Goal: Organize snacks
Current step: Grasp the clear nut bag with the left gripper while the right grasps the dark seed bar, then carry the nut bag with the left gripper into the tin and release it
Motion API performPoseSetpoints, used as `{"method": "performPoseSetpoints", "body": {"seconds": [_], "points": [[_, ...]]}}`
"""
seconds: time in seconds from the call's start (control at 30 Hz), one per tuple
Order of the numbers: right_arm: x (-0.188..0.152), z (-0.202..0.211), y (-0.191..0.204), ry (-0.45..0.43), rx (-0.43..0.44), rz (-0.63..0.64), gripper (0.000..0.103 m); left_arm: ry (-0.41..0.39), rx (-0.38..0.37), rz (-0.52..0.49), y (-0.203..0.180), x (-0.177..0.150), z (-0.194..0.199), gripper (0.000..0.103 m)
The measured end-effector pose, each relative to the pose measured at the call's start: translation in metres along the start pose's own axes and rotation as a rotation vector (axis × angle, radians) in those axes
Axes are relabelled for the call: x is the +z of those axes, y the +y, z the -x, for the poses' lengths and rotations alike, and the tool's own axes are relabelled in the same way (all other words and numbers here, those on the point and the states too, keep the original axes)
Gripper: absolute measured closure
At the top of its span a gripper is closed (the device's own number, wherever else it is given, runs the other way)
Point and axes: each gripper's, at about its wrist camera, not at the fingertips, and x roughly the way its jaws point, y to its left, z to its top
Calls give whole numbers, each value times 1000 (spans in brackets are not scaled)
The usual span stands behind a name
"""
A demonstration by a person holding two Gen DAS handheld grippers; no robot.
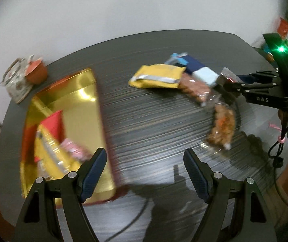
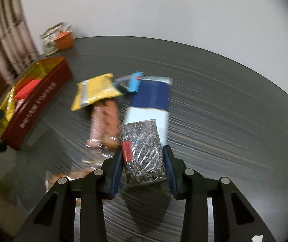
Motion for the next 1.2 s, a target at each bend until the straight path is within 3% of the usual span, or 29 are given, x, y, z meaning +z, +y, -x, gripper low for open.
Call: {"method": "performPoseSetpoints", "body": {"seconds": [0.2, 0.33, 0.67, 0.93, 1.2], "points": [[-19, 0, -35, 18, -93, -125, 69, -21, -53, -32, -27, 10, -11, 24], [-26, 2, -51, -15, -141, -179, 69, -22, -71, -60, -42, 14, -16, 24], [-30, -6, -63, -65, -177, -216, 70, 4, -127, -171, -82, 24, -30, 24], [-32, -6, -63, -84, -182, -215, 70, 55, -175, -197, -103, 30, -50, 24], [-33, -6, -63, -85, -182, -216, 69, 78, -145, -196, -110, 36, -70, 28]]}}
